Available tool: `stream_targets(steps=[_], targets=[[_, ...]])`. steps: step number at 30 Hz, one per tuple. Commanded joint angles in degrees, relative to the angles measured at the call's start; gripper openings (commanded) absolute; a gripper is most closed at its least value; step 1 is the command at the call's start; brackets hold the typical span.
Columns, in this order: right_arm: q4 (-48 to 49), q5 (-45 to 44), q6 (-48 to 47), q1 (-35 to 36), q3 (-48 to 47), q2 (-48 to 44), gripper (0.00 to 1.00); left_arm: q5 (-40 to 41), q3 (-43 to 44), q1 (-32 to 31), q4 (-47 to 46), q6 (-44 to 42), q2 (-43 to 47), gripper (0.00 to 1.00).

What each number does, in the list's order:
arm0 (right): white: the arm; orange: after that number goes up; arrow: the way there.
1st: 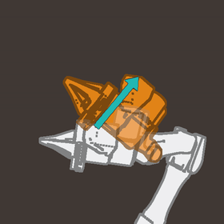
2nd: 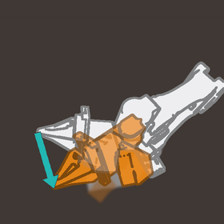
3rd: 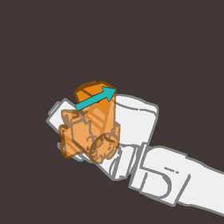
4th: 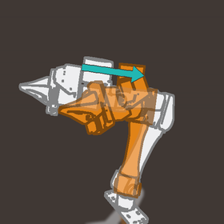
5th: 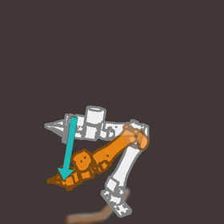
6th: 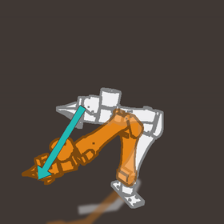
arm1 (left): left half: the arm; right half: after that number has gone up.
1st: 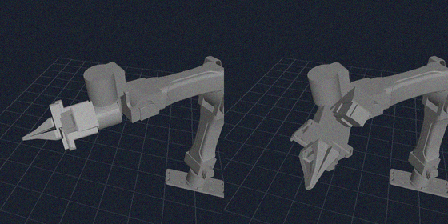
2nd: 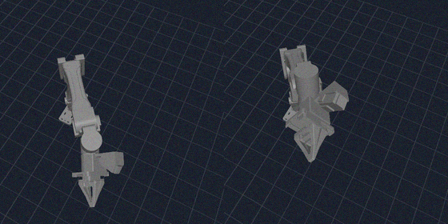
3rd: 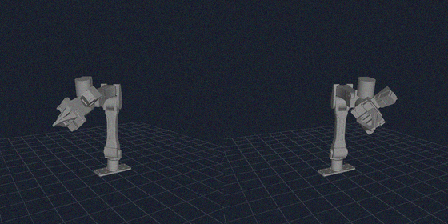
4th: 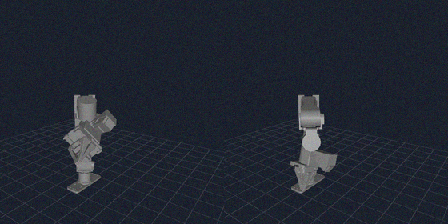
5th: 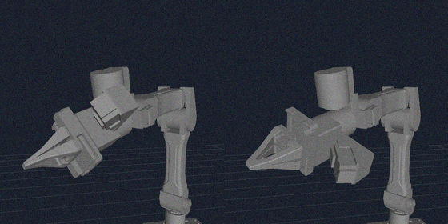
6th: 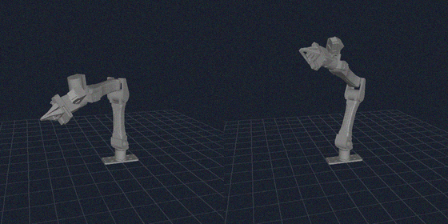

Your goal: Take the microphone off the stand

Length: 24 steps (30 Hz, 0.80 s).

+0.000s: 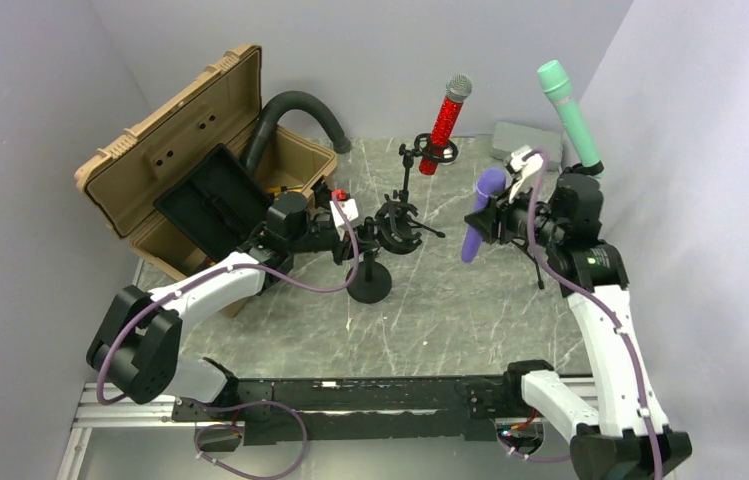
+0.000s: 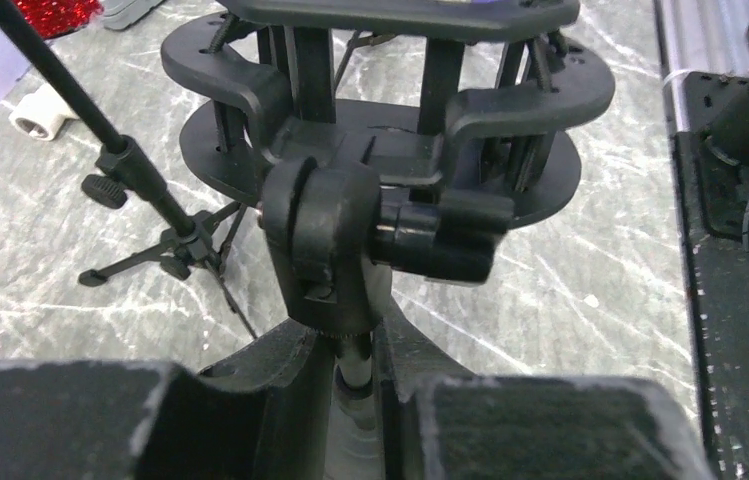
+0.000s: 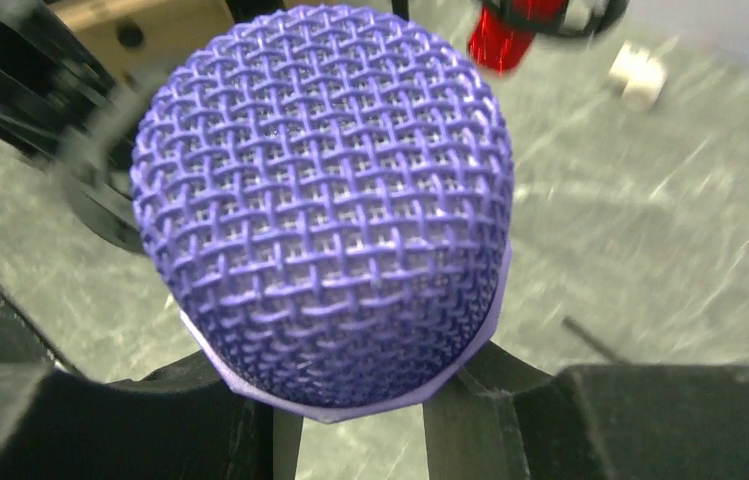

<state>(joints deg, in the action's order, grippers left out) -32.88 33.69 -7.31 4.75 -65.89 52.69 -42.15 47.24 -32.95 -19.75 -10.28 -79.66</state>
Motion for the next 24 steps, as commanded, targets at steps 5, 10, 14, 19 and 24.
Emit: stream_targets(steps=[5,10,14,19,24], targets=[[-1.8,-2.4,-0.9,-1.3,11.9,4.7,0.00,0.6,1.3,0.5,0.8,-2.6,0.8,0.34],[-6.1,-5.2,-3.0,-1.3,12.2,10.8,0.00,0.6,1.4,0.4,1.0,-2.6,0.8,0.45],[-8.0,-7.8,-3.0,-1.4,11.5,15.4,0.00,1.2,1.8,0.4,1.7,-2.7,1.0,0.57],[-7.9,-10.0,-2.3,-1.8,12.3,19.7,0.00,3.2,0.9,0.4,1.1,-3.4,2.5,0.77],[-8.6,-9.8,-1.2,-3.3,11.7,25.4,0.00,4.6,0.7,0.4,1.7,-4.2,4.5,0.99]])
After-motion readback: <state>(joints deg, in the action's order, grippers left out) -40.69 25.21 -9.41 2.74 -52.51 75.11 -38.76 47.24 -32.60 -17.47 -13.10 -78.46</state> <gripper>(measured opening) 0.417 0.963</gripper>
